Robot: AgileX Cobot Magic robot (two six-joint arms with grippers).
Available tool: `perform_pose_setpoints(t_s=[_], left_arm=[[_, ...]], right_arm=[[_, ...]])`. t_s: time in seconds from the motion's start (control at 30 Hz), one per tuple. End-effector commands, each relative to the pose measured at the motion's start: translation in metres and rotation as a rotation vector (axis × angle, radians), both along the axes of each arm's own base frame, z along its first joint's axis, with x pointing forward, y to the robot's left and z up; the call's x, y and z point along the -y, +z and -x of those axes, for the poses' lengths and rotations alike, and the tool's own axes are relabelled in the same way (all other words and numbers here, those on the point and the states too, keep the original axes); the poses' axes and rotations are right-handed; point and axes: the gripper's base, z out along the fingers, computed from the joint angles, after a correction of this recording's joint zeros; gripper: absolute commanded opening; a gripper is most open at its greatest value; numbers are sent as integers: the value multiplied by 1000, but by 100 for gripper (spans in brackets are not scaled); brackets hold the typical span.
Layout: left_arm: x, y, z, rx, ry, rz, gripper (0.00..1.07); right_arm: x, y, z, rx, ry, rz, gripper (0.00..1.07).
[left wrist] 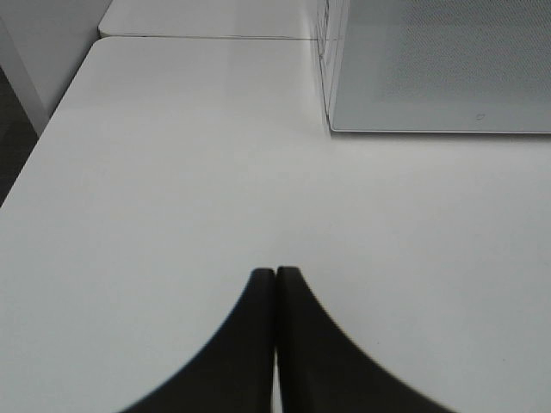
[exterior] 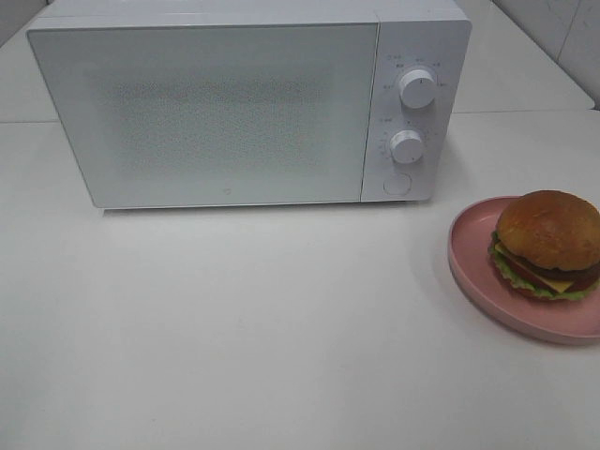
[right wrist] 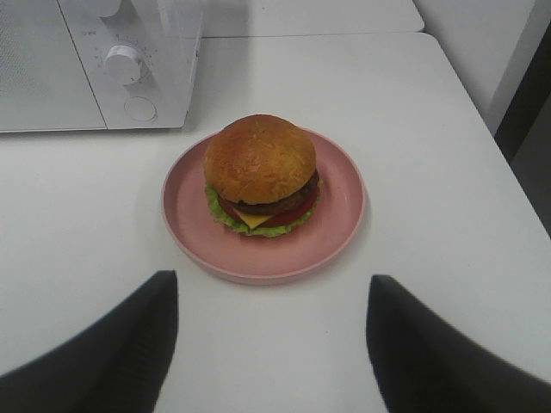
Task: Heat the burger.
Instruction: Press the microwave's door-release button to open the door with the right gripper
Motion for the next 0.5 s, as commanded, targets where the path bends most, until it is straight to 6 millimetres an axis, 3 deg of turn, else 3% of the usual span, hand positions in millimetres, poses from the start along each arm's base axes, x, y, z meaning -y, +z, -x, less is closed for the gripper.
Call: perform_pose_setpoints(t_s=[0.03,0.5], left_arm=[[1,0,3,38,0,4,0],[1,0,3,38,0,4,0]], right_arm=[[0,0,3,36,3,2,61],[0,0,3,36,3,2,61]])
